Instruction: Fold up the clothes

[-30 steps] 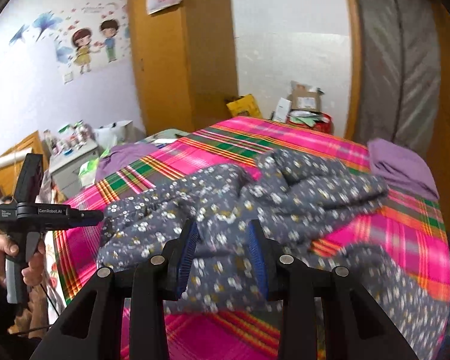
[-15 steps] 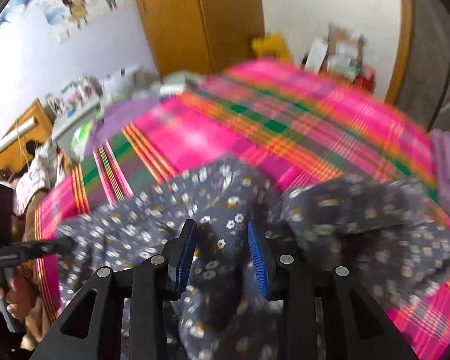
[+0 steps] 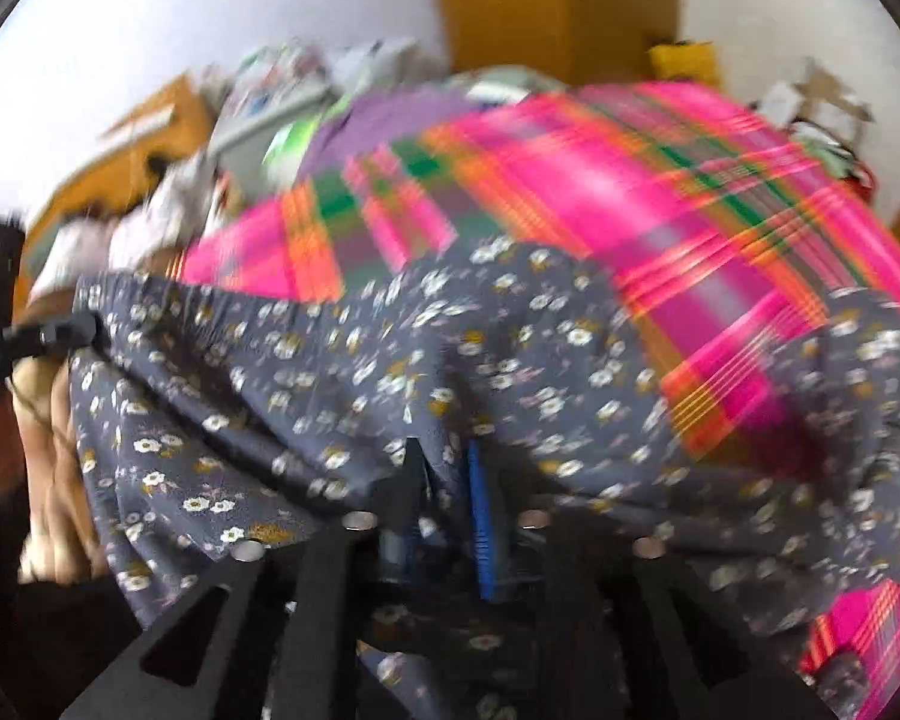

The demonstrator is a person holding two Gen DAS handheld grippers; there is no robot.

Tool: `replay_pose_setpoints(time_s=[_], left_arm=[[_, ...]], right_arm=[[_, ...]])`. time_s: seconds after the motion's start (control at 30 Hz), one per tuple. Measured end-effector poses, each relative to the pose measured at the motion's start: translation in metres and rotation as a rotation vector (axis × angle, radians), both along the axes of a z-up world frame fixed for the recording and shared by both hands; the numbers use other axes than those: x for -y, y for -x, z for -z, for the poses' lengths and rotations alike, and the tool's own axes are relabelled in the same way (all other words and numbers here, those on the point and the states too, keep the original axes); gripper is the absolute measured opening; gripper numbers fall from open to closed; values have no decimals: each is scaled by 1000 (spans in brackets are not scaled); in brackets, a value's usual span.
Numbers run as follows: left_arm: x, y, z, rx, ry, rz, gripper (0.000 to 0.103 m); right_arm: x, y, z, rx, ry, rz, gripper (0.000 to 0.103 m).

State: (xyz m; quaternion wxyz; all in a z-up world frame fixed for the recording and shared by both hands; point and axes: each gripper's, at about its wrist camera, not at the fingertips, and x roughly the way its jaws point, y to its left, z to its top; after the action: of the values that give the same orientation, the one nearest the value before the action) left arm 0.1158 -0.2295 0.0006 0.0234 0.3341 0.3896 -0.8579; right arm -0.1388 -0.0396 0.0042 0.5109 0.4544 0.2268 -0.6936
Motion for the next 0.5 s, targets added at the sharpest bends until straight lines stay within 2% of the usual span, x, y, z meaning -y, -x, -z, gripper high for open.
replay_pose_setpoints(time_s=[0.07, 0.2, 0.33, 0.5], left_arm=[[-3, -2, 9, 27, -9, 6, 7], [-7, -7, 25, 70, -24, 19, 7], [-8, -11, 27, 73, -20, 31, 7], [-8, -17, 34, 92, -37, 44, 7]], right_arm=[[-6, 3, -14, 5, 63, 3, 32], [-12, 28, -48, -89, 153, 64, 39], [0, 64, -32, -71, 89, 96, 39], [18, 102, 8, 49, -3, 139, 39]])
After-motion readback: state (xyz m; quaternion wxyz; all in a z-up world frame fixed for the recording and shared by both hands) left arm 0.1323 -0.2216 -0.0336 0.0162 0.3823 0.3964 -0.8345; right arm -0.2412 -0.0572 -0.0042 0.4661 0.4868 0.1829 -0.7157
